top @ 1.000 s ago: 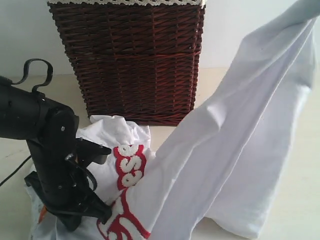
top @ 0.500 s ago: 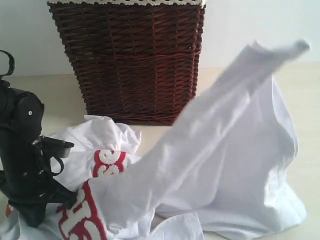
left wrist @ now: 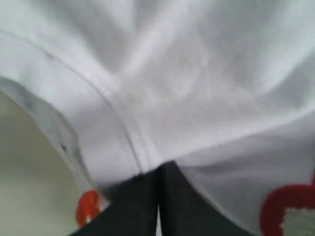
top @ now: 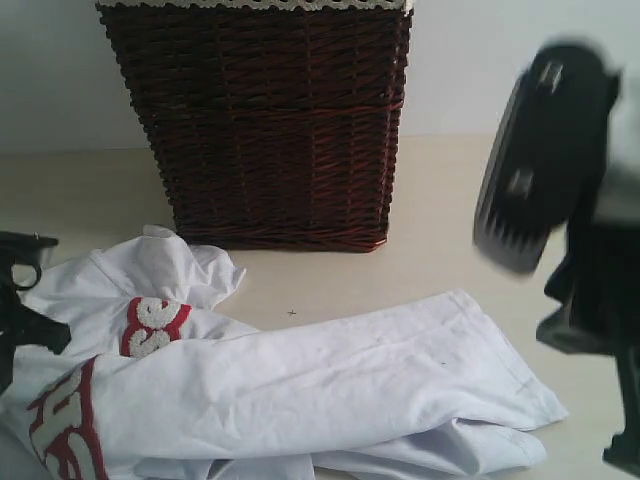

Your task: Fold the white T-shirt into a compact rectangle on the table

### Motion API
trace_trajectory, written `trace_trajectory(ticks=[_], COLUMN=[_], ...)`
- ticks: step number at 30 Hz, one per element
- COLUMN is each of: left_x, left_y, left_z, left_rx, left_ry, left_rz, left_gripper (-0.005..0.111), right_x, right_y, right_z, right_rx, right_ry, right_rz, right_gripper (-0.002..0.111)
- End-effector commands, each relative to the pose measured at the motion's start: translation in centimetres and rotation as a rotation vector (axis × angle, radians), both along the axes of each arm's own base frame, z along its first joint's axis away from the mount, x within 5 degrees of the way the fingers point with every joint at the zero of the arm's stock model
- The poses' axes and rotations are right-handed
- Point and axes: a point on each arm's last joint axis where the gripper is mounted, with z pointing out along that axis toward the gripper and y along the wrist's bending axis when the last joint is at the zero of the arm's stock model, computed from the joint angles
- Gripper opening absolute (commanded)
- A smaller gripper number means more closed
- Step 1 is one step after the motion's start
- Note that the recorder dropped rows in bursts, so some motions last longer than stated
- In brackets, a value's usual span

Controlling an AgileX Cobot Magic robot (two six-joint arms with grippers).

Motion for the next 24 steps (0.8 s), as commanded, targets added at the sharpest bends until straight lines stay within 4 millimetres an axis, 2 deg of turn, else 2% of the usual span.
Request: trace_trajectory(ticks=[1, 4, 9, 11, 15, 21, 22, 24], left_x=[1.0, 1.3, 1.2, 1.1, 1.0, 0.9, 0.9, 0.8], left_y=[-0.2, -0.4, -0.9, -1.3, -2.2, -2.7, -2.7, -2.9], left_z=[3.3, 5.7, 8.4, 8.7, 8.8, 8.9, 8.9, 9.0], left_rx=[-0.054, -0.086, -0.166, -0.212, -0.311, -0.363, -0.365, -0.386], left_ry=[-0.219, -0.368, -0.511, -0.514, -0.503, -0.496, -0.496, -0.49], left_rz=[0.02, 0.022, 0.049, 0.048, 0.026, 0.009, 0.011, 0.027], left_gripper=[0.0, 0.0, 0.0, 0.0, 0.0, 0.0, 0.0, 0.0], right_x=[1.6, 2.0, 3.1, 3.7, 5.4, 8.0, 8.2, 8.6], right_y=[0.2, 0.6, 3.3, 4.2, 5.5, 7.1, 7.4, 7.8], right_z=[-5.7, -8.7, -10.2, -11.5, -15.8, -19.3, -19.9, -20.5], right_rx=[-0.208, -0.249, -0.042, -0.036, -0.184, -0.35, -0.356, -0.369], right_ry=[-0.069, -0.035, -0.061, -0.047, -0.016, -0.03, -0.027, -0.013], right_rz=[0.125, 0.118, 0.075, 0.052, 0.066, 0.041, 0.038, 0.026], right_gripper=[0.037, 0.037, 0.037, 0.037, 0.037, 0.036, 0.034, 0.018])
